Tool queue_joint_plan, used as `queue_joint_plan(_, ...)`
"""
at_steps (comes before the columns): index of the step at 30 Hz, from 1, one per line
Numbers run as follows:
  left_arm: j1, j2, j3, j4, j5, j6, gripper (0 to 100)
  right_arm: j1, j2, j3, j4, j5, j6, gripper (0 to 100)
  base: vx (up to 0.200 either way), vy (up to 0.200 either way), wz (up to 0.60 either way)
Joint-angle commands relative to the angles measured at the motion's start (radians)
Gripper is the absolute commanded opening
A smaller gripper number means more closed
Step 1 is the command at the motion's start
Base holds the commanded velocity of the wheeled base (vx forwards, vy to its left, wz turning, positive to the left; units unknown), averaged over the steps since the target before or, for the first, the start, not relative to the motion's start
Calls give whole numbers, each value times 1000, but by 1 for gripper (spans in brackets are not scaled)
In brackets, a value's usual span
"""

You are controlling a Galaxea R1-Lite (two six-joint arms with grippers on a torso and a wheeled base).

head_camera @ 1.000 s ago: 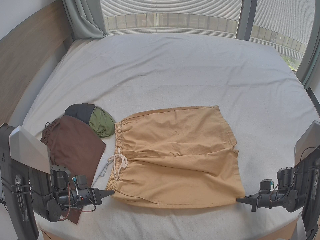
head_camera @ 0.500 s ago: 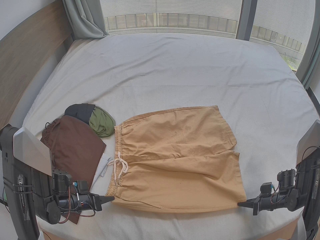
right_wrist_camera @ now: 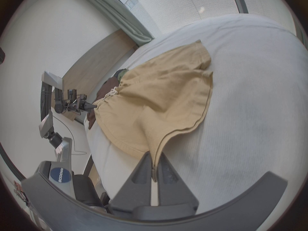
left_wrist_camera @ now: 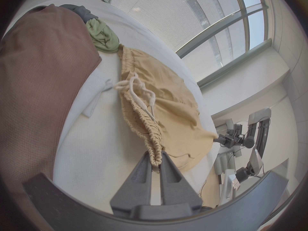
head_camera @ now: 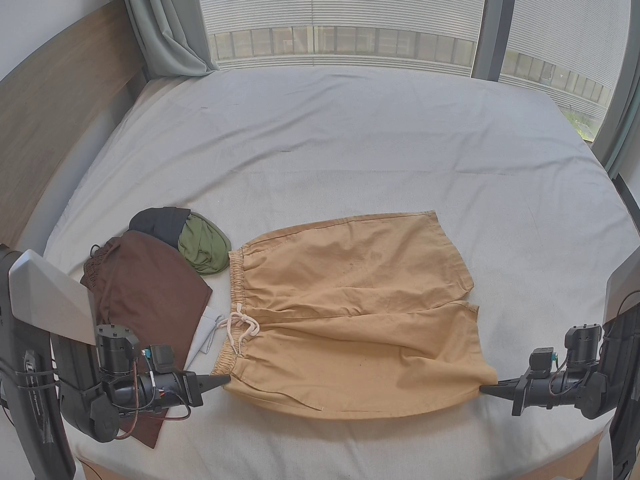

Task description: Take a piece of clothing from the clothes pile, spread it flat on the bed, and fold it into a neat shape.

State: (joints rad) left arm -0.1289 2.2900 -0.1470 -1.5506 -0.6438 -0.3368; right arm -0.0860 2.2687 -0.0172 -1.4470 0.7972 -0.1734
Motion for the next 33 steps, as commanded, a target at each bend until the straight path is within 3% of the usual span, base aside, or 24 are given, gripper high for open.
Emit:
queue_joint_plan(1,-11,-84,-19,-2,-5,-48,0,8,-72,13,-38,8,49,0,0,0,0)
queue_joint_plan(5,-23,-141,-54,-2,-4,-126,0,20,-90,6,-95,31,123,0,0,0,0)
queue_joint_plan(16,-11,-192,-95,-2,0,-211,0,31,-153,16,-90,34,138,0,0,0,0)
queue_joint_plan(33,9,-192,-124,0,6,-220,0,60,-270,16,-29,39,140,0,0,0,0)
